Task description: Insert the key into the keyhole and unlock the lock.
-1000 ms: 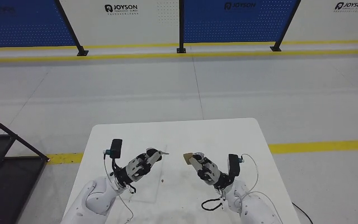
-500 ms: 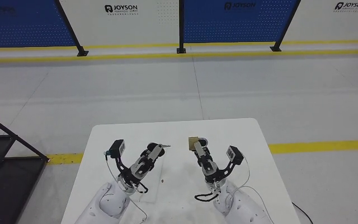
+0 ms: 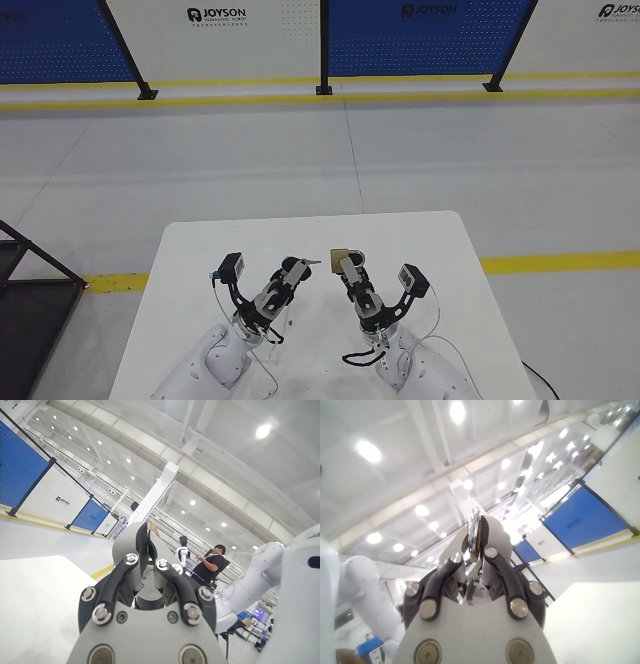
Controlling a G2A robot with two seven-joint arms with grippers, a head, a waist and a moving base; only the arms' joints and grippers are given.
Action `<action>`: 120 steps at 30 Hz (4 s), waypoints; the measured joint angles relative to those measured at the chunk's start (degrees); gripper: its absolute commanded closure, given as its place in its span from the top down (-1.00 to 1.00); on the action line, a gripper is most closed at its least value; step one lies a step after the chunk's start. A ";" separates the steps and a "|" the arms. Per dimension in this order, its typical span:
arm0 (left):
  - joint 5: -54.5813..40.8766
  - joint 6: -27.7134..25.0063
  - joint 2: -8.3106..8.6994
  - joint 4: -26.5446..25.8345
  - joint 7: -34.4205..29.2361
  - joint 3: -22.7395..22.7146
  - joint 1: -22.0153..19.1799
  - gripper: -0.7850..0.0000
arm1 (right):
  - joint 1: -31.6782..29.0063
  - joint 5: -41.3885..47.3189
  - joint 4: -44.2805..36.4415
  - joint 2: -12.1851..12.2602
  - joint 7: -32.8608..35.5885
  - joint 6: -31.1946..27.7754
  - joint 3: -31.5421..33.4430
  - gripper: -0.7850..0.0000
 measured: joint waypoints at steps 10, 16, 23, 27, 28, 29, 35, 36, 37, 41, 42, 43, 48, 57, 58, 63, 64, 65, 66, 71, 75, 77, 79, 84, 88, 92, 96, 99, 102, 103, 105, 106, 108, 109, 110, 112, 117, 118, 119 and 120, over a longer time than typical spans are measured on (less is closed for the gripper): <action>2.94 0.00 0.35 -0.12 4.51 2.66 -0.63 -1.00 | 0.00 0.00 0.00 0.00 0.00 0.00 0.00 -1.00; 4.17 0.00 0.65 0.13 6.96 3.82 -1.16 -1.00 | 0.00 0.00 0.00 0.00 0.00 0.00 0.00 -1.00; 4.46 0.00 0.78 1.02 8.37 5.01 -2.12 -1.00 | 0.00 0.00 0.00 0.00 0.00 0.00 0.00 -1.00; 4.64 0.00 0.88 0.96 8.93 5.54 -2.45 -1.00 | 0.00 0.00 0.00 0.00 0.00 0.00 0.00 -1.00; 4.71 0.00 0.90 0.98 9.06 5.70 -2.57 -1.00 | 0.00 0.00 0.00 0.00 0.00 0.00 0.00 -1.00; 4.77 0.00 0.92 1.04 9.14 5.80 -2.67 -1.00 | 0.00 0.00 0.00 0.00 0.00 0.00 0.00 -1.00; 5.01 0.00 0.89 1.71 9.82 6.16 -3.26 -1.00 | 0.00 0.00 0.00 0.00 0.00 0.00 0.00 -1.00; 5.10 0.00 0.87 1.77 9.92 6.22 -3.32 -1.00 | 0.00 0.00 0.00 0.00 0.00 0.00 0.00 -1.00; 5.19 0.00 0.84 1.85 10.05 6.29 -3.38 -1.00 | 0.00 0.00 0.00 0.00 0.00 0.00 0.00 -1.00; 5.39 0.00 0.78 1.91 10.31 6.52 -3.54 -1.00 | 0.00 0.00 0.00 0.00 0.00 0.00 0.00 -1.00; 5.43 0.00 0.77 1.89 10.35 6.56 -3.57 -1.00 | 0.00 0.00 0.00 0.00 0.00 0.00 0.00 -1.00; 5.52 0.00 0.75 1.89 10.42 6.60 -3.62 -1.00 | 0.00 0.00 0.00 0.00 0.00 0.00 0.00 -1.00; 5.64 0.00 0.64 1.94 10.89 6.74 -3.77 -1.00 | 0.00 0.00 0.00 0.00 0.00 0.00 0.00 -1.00; 6.03 0.00 0.35 2.51 10.87 6.68 -4.21 -1.00 | 0.00 0.00 0.00 0.00 0.00 0.00 0.00 -1.00; 6.13 0.00 0.28 2.58 10.86 6.69 -4.26 -1.00 | 0.00 0.00 0.00 0.00 0.00 0.00 0.00 -1.00; 6.31 0.00 -0.02 2.86 10.78 6.77 -4.48 -1.00 | 0.00 0.00 0.00 0.00 0.00 0.00 0.00 -1.00; 6.35 0.00 -0.09 2.92 10.74 6.77 -4.52 -1.00 | 0.00 0.00 0.00 0.00 0.00 0.00 0.00 -1.00; 6.40 0.00 -0.14 2.96 10.69 6.76 -4.54 -1.00 | 0.00 0.00 0.00 0.00 0.00 0.00 0.00 -1.00; 6.45 0.00 -0.18 2.99 10.65 6.74 -4.55 -1.00 | 0.00 0.00 0.00 0.00 0.00 0.00 0.00 -1.00; 7.13 0.00 -0.45 3.20 10.81 6.43 -4.55 -1.00 | -0.18 0.33 -0.37 -0.01 0.60 0.58 0.09 -1.00; 7.59 0.00 -0.73 3.26 11.42 6.28 -4.39 -1.00 | -1.21 1.89 -2.14 -0.07 2.76 2.71 1.12 -1.00; 7.67 0.00 -0.86 3.32 11.60 6.31 -4.32 -1.00 | -1.84 2.11 -2.83 -0.15 2.88 3.17 1.66 -1.00; 7.81 0.00 -1.00 3.40 11.73 6.39 -4.27 -1.00 | -2.34 1.85 -3.28 -0.30 2.89 3.70 2.03 -1.00; 8.07 0.00 -1.36 3.64 12.35 6.59 -4.27 -1.00 | -3.07 0.47 -3.73 -0.83 2.37 4.66 2.27 -1.00; 7.67 0.00 -1.74 3.68 13.55 6.75 -4.27 -1.00 | -3.48 -0.96 -3.87 -1.36 0.65 5.44 2.63 -1.00; 7.34 0.00 -2.00 3.74 14.63 6.99 -4.36 -1.00 | -3.84 -2.22 -3.73 -1.89 -1.54 5.73 2.88 -1.00; 7.45 0.00 -2.04 4.00 14.94 6.96 -4.42 -1.00 | -3.90 -3.33 -3.51 -2.21 -2.38 5.90 3.44 -1.00; 7.45 0.00 -2.04 3.99 14.93 6.96 -4.42 -1.00 | -3.90 -3.60 -3.51 -2.21 -2.41 6.12 3.64 -1.00; 7.45 0.00 -2.04 3.99 14.92 6.96 -4.42 -1.00 | -3.90 -3.56 -3.51 -2.21 -2.40 6.11 3.61 -1.00; 7.45 0.00 -2.04 3.99 14.92 6.96 -4.42 -1.00 | -3.90 -3.56 -3.51 -2.21 -2.40 6.10 3.61 -1.00; 7.45 0.00 -2.04 3.99 14.92 6.96 -4.42 -1.00 | -3.90 -3.56 -3.51 -2.21 -2.40 6.10 3.61 -1.00; 7.45 0.00 -2.04 3.99 14.92 6.96 -4.42 -1.00 | -3.90 -3.56 -3.51 -2.21 -2.40 6.10 3.61 -1.00; 7.16 0.19 -2.07 3.75 14.78 7.01 -4.33 -1.00 | -3.95 -3.40 -3.66 -2.22 -2.25 6.26 3.63 -1.00; 6.14 0.42 -2.18 3.16 14.62 7.10 -4.11 -1.00 | -4.15 -2.67 -4.24 -2.29 -1.94 6.95 3.75 -1.00; 5.12 0.34 -2.28 2.71 14.63 7.17 -3.90 -1.00 | -4.35 -2.05 -4.76 -2.36 -1.67 7.54 3.85 -1.00; 3.10 0.01 -2.50 2.06 14.80 7.25 -3.56 -1.00 | -4.78 -0.94 -5.56 -2.50 -1.04 8.24 3.98 -1.00; 3.38 0.06 -3.06 1.89 16.33 6.86 -3.15 -1.00 | -5.22 -0.48 -6.05 -3.02 -1.31 9.26 4.02 -1.00; 4.12 0.07 -3.30 2.12 17.05 6.86 -3.08 -1.00 | -5.25 -0.57 -5.97 -3.19 -1.48 9.65 3.90 -1.00; 4.63 0.04 -3.49 2.32 17.46 6.95 -3.06 -1.00 | -5.25 -0.64 -5.92 -3.32 -1.57 10.01 3.80 -1.00; 5.06 0.03 -3.68 2.54 17.80 7.07 -3.08 -1.00 | -5.23 -0.70 -5.90 -3.41 -1.63 10.25 3.73 -1.00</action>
